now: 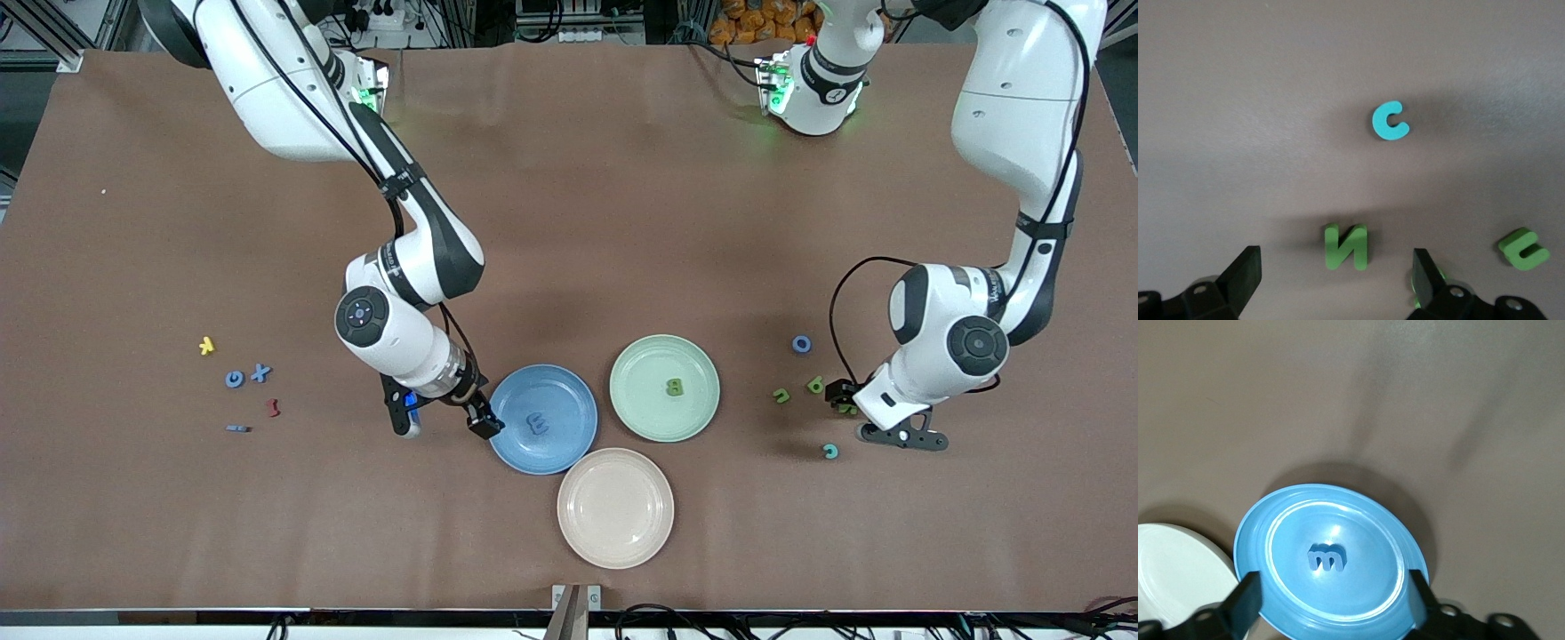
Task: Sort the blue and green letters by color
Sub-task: 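Move the right gripper back to the letters while the left gripper grasps the N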
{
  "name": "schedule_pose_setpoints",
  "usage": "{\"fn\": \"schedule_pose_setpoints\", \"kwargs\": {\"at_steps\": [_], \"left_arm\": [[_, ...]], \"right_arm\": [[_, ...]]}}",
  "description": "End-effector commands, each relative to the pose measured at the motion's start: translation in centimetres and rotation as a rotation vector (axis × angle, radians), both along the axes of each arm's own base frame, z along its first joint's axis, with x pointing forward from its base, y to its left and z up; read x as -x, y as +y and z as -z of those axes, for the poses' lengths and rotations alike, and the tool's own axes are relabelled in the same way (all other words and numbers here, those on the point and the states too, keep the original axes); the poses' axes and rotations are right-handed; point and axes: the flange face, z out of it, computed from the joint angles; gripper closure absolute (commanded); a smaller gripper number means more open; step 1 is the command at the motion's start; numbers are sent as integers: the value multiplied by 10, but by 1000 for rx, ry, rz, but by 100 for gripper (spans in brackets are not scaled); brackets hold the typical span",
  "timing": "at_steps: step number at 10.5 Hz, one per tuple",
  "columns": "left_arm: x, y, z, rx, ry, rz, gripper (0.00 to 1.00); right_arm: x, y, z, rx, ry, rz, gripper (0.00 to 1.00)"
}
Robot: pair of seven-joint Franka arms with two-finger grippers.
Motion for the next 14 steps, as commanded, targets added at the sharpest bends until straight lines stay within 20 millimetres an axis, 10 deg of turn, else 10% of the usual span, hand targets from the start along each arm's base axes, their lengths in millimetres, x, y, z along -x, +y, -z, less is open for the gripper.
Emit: {"fn": "schedule_pose_setpoints", "kwargs": {"at_steps": [1,5,9,11,14], "left_arm": [[13,3,16,4,-30,26,0],[18,5,37,15,-46,23,6],[17,11,38,10,-45,58,93],[16,13,37,10,-47,65,100],[8,12,15,14,-78,51,100]], "right_arm": [[0,-28,19,170,42,-282,0],[-5,-151,34,314,168,-613,0],[-19,-223,29,345,155,-665,0],[-39,-299,5,334,71,-516,0],[-42,-350,17,350,-20,-430,0]]}}
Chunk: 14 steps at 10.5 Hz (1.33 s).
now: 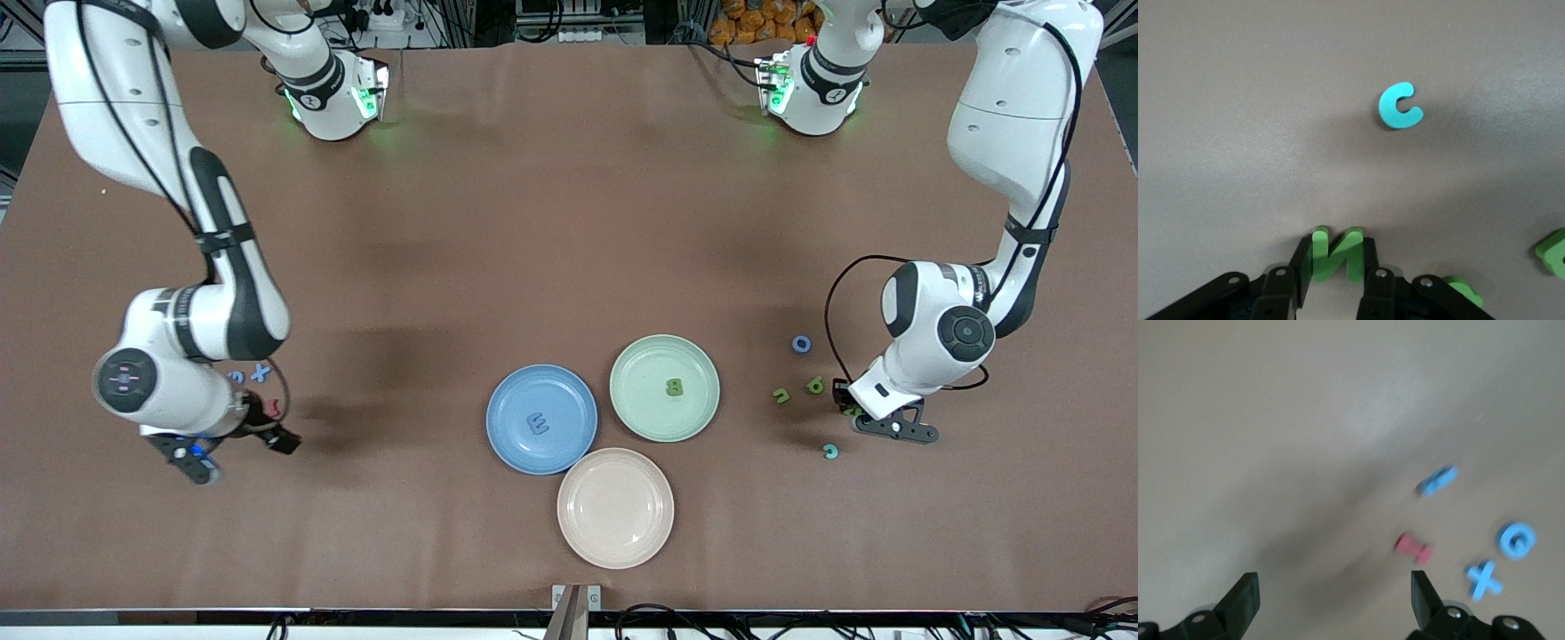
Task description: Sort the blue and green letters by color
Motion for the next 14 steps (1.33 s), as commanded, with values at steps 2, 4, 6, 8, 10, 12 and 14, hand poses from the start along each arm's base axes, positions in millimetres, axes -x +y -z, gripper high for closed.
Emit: {"fn": "schedule_pose_setpoints", "kwargs": {"at_steps": [2,4,6,8,10,12,14], "left_arm": [[-11,-10,-46,-3,3,8,100],[-13,-47,-71,64,30,-52,100],[-10,-102,-82,103,21,-144,100],[-5,-161,-93,131,6,-257,100],[5,-214,-98,159,3,-338,100],[17,-264,-95,211,32,-419,100],[27,-292,-92,219,44,-481,100]], "right_arm": [[24,-37,45,-22,-231,63,0],[28,-56,50,-26,-262,148,0],[29,-77,49,-20,-240,171,0],[21,-69,33,-17,-117,167,0],[18,-78,11,-13,41,194,0],[21,-92,9,-11,65,220,0],[18,-124,9,-18,-15,411,0]]}}
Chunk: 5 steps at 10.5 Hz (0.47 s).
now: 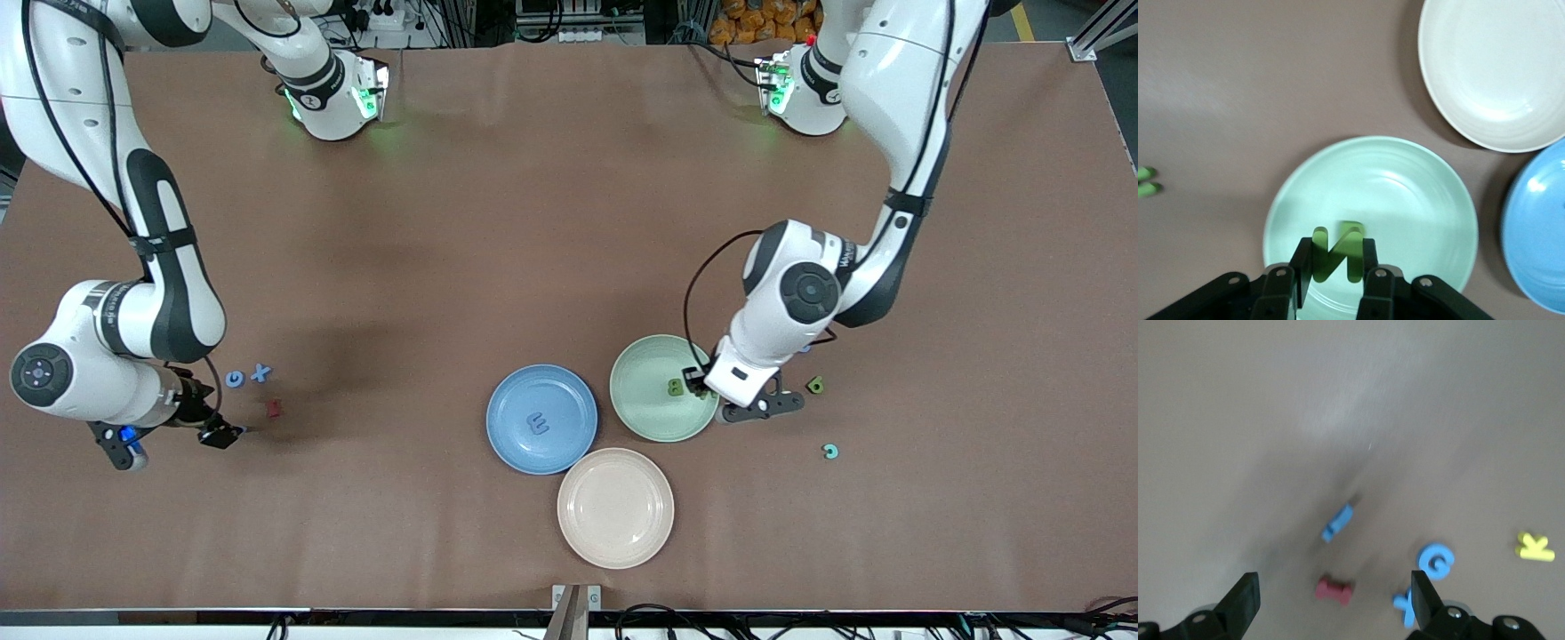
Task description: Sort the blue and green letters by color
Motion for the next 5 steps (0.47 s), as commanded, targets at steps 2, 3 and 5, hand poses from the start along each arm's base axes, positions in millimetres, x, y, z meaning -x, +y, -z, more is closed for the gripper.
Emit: {"fn": "schedule_pose_setpoints", "kwargs": {"at_steps": [2,3,5], "left_arm": [[1,-23,5,5,19,-75,0],[0,-19,6,-7,13,-66,0],[-8,3,5,-46,-8,-20,0]], "right_arm": [[0,-27,6,7,-43,326,0],[-2,-28,11,8,-50,401,0],[-3,-30,12,7,-66,492,0]]}}
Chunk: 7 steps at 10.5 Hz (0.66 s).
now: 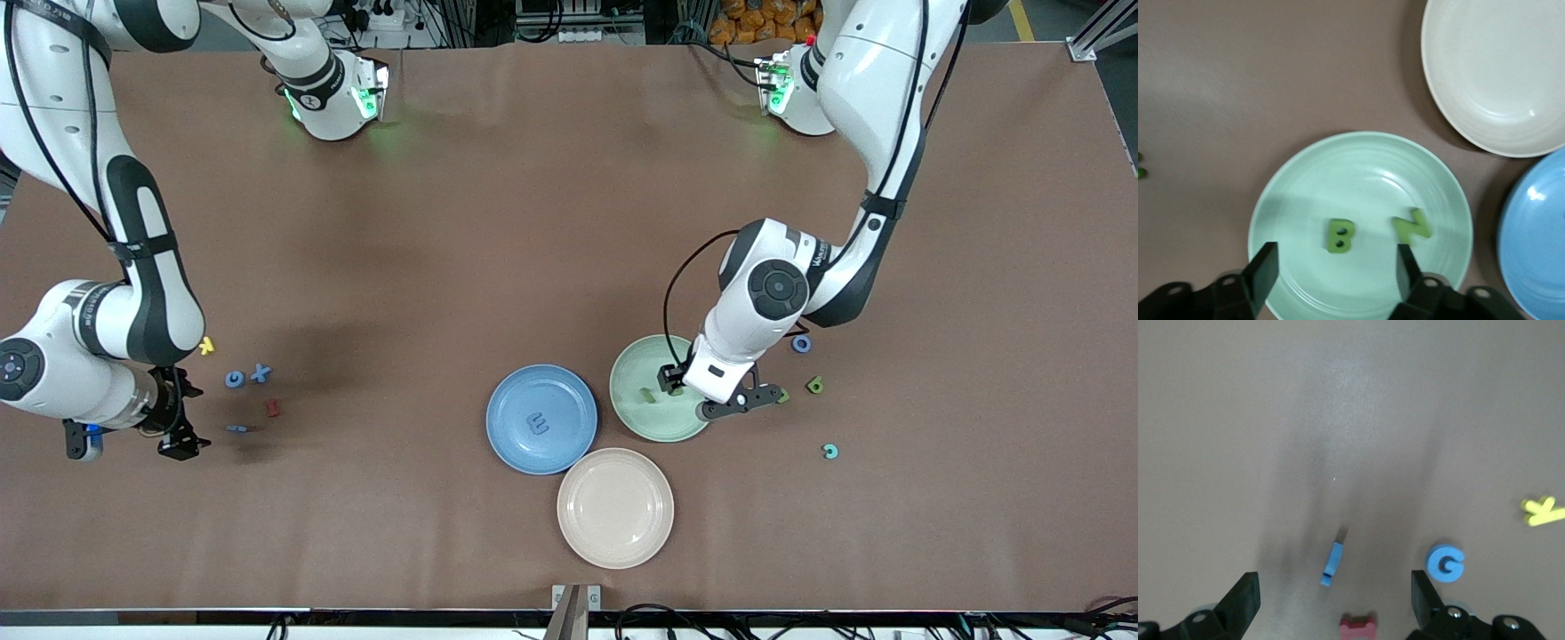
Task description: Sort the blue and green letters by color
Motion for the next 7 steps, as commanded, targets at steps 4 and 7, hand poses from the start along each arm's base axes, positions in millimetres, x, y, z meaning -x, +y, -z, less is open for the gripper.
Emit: {"fn": "schedule_pose_setpoints", "kwargs": {"at_steps": [4,7], "left_arm": [[-27,84,3,-65,-11,169,0],[-28,124,28,-72,37,133,0]], "right_arm": [[-4,-7,34,-12,-32,150,0],[-7,-2,55,-13,-67,220,0]]}}
